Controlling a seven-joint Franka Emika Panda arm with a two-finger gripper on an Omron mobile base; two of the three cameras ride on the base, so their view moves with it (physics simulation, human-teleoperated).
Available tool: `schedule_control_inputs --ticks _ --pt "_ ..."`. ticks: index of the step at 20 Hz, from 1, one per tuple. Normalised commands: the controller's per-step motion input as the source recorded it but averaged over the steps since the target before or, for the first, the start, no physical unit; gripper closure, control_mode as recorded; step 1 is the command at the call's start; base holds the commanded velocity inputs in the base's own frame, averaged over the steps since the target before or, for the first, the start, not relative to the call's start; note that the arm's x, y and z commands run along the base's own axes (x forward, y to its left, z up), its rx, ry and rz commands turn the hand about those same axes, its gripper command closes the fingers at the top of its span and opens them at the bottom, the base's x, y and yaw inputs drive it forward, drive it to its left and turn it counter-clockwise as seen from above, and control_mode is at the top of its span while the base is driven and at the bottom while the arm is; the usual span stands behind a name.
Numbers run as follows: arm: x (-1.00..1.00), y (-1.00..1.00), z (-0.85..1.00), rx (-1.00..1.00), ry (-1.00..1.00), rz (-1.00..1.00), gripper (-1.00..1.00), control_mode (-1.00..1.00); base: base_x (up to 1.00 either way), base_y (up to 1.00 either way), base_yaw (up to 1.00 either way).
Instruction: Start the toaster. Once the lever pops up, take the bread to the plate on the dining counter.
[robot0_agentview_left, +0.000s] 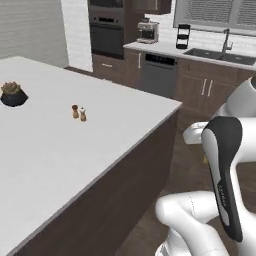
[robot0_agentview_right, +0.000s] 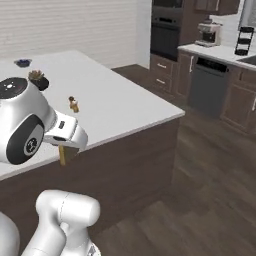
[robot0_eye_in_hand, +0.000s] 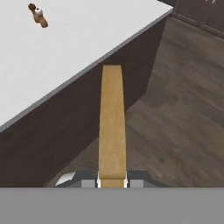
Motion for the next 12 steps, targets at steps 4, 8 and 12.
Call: schedule_control_inputs --ticks 4,8,12 --pt "0.0 0.0 0.0 0.0 0.0 0.0 1.0 1.0 -0.24 0.0 0.66" --pt "0.0 0.0 0.0 0.0 0.0 0.0 1.0 1.0 -0.39 0.09 0.61" --pt "0.0 0.0 0.0 0.0 0.0 0.0 1.0 1.0 -0.42 0.55 0.46"
